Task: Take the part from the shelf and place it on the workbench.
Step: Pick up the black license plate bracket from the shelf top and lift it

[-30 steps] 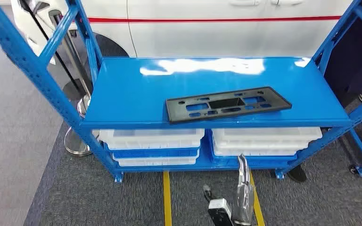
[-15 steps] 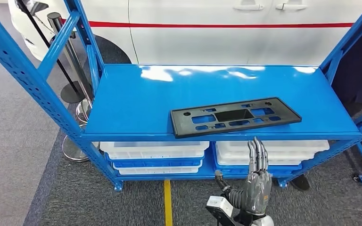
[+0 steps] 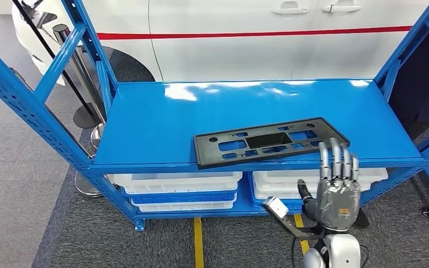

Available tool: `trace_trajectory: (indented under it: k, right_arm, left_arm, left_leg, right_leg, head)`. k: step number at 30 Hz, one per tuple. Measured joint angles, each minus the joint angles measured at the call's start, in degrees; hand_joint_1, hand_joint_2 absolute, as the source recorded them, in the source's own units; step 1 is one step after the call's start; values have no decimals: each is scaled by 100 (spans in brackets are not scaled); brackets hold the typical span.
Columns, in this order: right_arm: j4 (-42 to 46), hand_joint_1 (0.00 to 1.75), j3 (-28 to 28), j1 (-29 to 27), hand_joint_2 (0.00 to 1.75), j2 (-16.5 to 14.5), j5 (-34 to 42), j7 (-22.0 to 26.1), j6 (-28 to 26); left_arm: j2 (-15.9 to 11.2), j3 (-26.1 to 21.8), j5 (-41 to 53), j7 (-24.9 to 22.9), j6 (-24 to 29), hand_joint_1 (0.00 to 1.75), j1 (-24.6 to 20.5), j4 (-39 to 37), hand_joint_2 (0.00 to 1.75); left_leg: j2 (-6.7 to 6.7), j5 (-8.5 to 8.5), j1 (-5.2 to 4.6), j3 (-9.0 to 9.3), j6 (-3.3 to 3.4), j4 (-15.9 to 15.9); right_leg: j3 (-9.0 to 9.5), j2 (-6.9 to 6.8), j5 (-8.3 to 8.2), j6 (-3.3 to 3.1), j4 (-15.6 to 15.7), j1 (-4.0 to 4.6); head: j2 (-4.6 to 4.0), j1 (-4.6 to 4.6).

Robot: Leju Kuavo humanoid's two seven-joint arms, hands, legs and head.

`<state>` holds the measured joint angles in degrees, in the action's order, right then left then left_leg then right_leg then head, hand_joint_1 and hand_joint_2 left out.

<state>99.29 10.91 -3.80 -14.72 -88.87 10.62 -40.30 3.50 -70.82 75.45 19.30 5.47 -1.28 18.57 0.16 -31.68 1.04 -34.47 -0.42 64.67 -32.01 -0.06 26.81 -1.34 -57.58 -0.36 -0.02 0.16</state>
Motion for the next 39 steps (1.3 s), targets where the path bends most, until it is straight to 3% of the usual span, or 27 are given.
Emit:
trace_trajectory:
  k: [2,3,4,5,7,9,11,13,14,16,18,19,20,21,23,24,26,28,30,32,33,34,35,37,39]
  right_arm:
    - [-156,0,-34,15,175,382,-82,-591,1]
    - [-246,0,-54,14,175,548,-96,-784,2]
    - [-338,0,-88,13,175,704,-107,-955,2]
    - [-427,0,-133,13,175,844,-114,-1116,2]
    - [-588,0,-238,14,175,1092,-125,-1383,1]
    - [-711,0,-340,24,175,1312,-129,-1623,1]
    - [-871,0,-567,75,175,1585,-133,-2170,2]
    - [-1107,0,-1042,177,175,1965,-135,-3096,2]
    - [-1229,0,-1316,240,175,2160,-133,-3505,2]
    - [-1434,0,-1757,334,175,2433,-131,-3871,2]
    - [-1594,0,-2053,366,175,2557,-131,-3896,2]
    - [-1649,0,-2175,370,175,2592,-131,-3904,2]
    - [-1687,0,-2284,380,175,2620,-131,-3921,2]
    - [-1711,0,-2382,397,175,2648,-131,-3937,2]
    - [-1736,0,-2522,446,175,2687,-131,-3951,1]
    - [-1743,0,-2570,464,175,2699,-131,-3948,0]
    - [-1750,0,-2649,477,175,2708,-131,-3919,-1]
    - [-1735,0,-2708,475,175,2706,-131,-3826,-1]
    - [-1683,0,-2741,478,175,2686,-132,-3660,-1]
    - [-1601,0,-2750,468,175,2615,-133,-3391,-1]
    - [-1548,0,-2746,448,175,2548,-133,-3183,-1]
    - [-1480,0,-2733,420,175,2455,-133,-2912,-1]
    - [-1405,0,-2715,389,175,2348,-133,-2634,-1]
    - [-1261,0,-2679,341,175,2130,-136,-2239,-1]
    - [-1165,0,-2650,321,175,1975,-137,-2139,-1]
  left_arm:
    - [-47,0,51,25,-19,0,-15,-34,0]
    - [-62,0,66,42,-28,0,-17,-48,0]
    - [-73,0,81,61,-37,0,-19,-59,0]
    - [-79,0,89,76,-43,0,-22,-69,0]
    - [-92,0,99,94,-51,0,-44,-80,0]
    - [-105,0,110,101,-53,0,-72,-94,0]
    - [-112,0,132,105,-60,0,-89,-112,0]
    - [-111,0,162,115,-77,0,-108,-135,0]
    - [-110,-1,180,126,-84,0,-121,-145,0]
    - [-109,-10,240,156,-95,0,-143,-168,0]
    - [-108,-43,307,173,-108,0,-156,-192,0]
    - [-107,-65,328,173,-115,0,-160,-203,0]
    - [-106,-81,340,170,-121,0,-162,-211,0]
    - [-102,-92,352,166,-124,0,-164,-216,0]
    - [-95,-102,369,162,-128,0,-173,-225,0]
    - [-92,-106,374,160,-128,0,-181,-229,0]
    - [-89,-118,377,154,-129,0,-193,-235,0]
    - [-83,-127,381,145,-130,0,-194,-241,0]
    - [-74,-132,383,129,-129,0,-197,-250,0]
    - [-70,-138,387,98,-127,0,-195,-254,0]
    - [-68,-142,389,83,-126,0,-189,-255,0]
    - [-66,-144,392,72,-126,0,-181,-256,0]
    - [-62,-146,394,64,-126,0,-174,-258,0]
    - [-56,-150,398,61,-123,0,-171,-260,0]
    - [-52,-160,398,61,-120,0,-189,-261,0]
  left_leg:
    - [0,-314,0,-351,-19,716]
    - [1,-347,2,-457,-26,922]
    - [2,-267,4,-470,-30,927]
    - [2,-85,7,-372,-28,704]
    - [0,277,1,-31,-5,-47]
    - [-11,384,-21,158,52,-461]
    - [-19,382,-43,167,121,-495]
    - [-12,416,-30,179,194,-540]
    - [-8,433,-16,184,229,-564]
    - [-3,445,-5,182,265,-580]
    - [-3,442,-7,179,275,-579]
    - [-5,438,-7,185,275,-578]
    - [-7,432,-7,198,271,-577]
    - [-10,422,-7,217,260,-577]
    - [-13,402,-16,239,222,-578]
    - [-13,398,-21,238,194,-580]
    - [-12,398,-26,236,130,-595]
    - [-11,349,-21,233,64,-560]
    - [-12,120,-18,75,24,-192]
    - [-12,-212,-16,-285,8,545]
    - [-11,-298,-15,-451,3,855]
    - [-11,-280,-15,-538,2,997]
    - [-11,-152,-16,-520,9,917]
    - [-12,257,-25,-228,58,241]
    - [-12,455,-52,48,115,-353]
  right_leg:
    - [-1,-13,4,-22,0,10]
    - [-1,-15,10,-25,-6,13]
    - [0,-10,19,-22,-17,15]
    - [4,-3,34,-12,-36,13]
    - [3,8,86,36,-102,17]
    - [-16,11,127,96,-164,32]
    - [-26,12,127,154,-173,30]
    - [-43,11,178,214,-227,9]
    - [-111,11,280,247,-378,2]
    - [-407,10,606,304,-998,-17]
    - [-731,9,808,338,-1619,-39]
    - [-777,9,753,342,-1677,-47]
    - [-714,8,592,337,-1511,-53]
    - [-552,7,363,324,-1152,-56]
    - [-214,5,71,278,-424,-37]
    - [-129,6,26,253,-222,-19]
    - [-114,14,42,206,-139,17]
    - [-86,18,28,143,-98,-9]
    - [-48,10,19,74,-53,-31]
    - [-33,-2,40,23,-61,-8]
    - [-28,-2,55,4,-72,3]
    - [-21,0,72,-9,-85,12]
    - [-8,8,92,-15,-100,20]
    - [31,25,143,-5,-131,29]
    - [46,30,190,39,-169,49]
  head:
    - [0,-1]
    - [0,-1]
    - [0,-1]
    - [0,-1]
    - [0,-1]
    - [0,2]
    - [0,2]
    - [0,2]
    - [0,3]
    - [0,5]
    - [0,5]
    - [0,4]
    - [0,5]
    - [0,5]
    - [0,5]
    - [0,5]
    - [0,5]
    - [0,4]
    - [0,2]
    - [0,2]
    - [0,2]
    - [0,2]
    - [0,2]
    - [0,2]
    - [0,3]
